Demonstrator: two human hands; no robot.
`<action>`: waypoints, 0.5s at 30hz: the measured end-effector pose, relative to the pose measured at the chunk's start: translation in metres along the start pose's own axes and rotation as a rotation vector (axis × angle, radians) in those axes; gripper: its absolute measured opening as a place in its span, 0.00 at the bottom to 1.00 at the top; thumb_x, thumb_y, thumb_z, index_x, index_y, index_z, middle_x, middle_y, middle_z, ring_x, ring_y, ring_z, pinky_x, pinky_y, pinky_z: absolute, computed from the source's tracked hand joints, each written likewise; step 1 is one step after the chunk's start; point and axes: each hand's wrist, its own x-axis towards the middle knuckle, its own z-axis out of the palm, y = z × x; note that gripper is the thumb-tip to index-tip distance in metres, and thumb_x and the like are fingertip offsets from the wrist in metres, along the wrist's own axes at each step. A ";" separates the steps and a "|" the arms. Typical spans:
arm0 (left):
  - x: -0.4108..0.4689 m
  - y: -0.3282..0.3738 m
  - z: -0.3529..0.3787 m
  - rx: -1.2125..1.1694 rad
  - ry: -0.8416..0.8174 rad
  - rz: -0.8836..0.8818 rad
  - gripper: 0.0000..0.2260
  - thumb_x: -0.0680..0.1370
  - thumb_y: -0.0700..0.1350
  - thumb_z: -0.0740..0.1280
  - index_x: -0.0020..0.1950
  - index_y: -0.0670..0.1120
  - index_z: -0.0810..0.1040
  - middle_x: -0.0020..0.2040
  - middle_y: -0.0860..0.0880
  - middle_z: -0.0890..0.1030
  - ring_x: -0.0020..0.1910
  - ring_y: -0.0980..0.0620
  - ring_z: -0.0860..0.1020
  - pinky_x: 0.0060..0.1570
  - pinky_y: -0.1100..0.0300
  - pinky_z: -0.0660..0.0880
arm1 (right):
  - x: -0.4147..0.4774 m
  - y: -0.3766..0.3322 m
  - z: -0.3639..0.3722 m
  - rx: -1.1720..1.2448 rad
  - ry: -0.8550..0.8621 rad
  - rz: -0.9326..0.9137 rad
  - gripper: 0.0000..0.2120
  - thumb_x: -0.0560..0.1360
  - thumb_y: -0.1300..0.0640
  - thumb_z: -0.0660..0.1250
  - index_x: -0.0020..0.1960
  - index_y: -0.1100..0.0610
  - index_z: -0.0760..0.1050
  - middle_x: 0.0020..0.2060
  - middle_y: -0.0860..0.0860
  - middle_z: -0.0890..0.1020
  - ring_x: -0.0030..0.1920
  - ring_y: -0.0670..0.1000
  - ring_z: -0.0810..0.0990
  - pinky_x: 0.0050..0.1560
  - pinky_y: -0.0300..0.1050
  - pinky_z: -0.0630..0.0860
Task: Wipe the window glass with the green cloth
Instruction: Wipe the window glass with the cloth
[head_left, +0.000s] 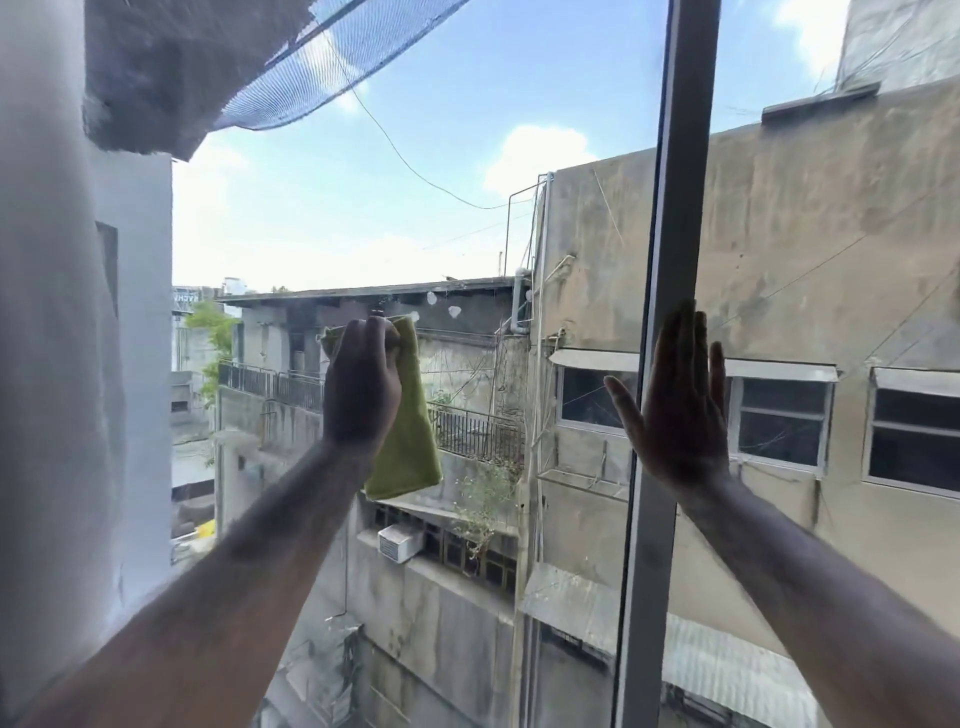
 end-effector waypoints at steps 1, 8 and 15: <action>-0.012 -0.001 0.007 0.026 0.010 0.012 0.07 0.84 0.39 0.66 0.58 0.37 0.80 0.55 0.37 0.82 0.49 0.43 0.79 0.53 0.48 0.83 | 0.000 0.000 0.002 -0.005 0.013 0.002 0.44 0.85 0.35 0.53 0.86 0.63 0.41 0.87 0.56 0.41 0.88 0.59 0.47 0.87 0.64 0.53; -0.097 -0.025 0.048 0.064 0.002 0.106 0.27 0.84 0.44 0.64 0.81 0.37 0.64 0.83 0.37 0.64 0.84 0.36 0.60 0.80 0.32 0.63 | -0.001 0.005 0.019 -0.008 0.100 0.009 0.42 0.85 0.37 0.54 0.87 0.63 0.44 0.87 0.60 0.48 0.88 0.58 0.49 0.87 0.63 0.52; -0.015 0.017 0.069 0.011 0.181 -0.132 0.25 0.88 0.47 0.58 0.83 0.39 0.60 0.84 0.40 0.62 0.85 0.40 0.58 0.83 0.35 0.59 | 0.000 0.009 0.027 -0.022 0.132 -0.015 0.42 0.85 0.37 0.53 0.87 0.63 0.45 0.87 0.57 0.46 0.88 0.57 0.48 0.88 0.62 0.50</action>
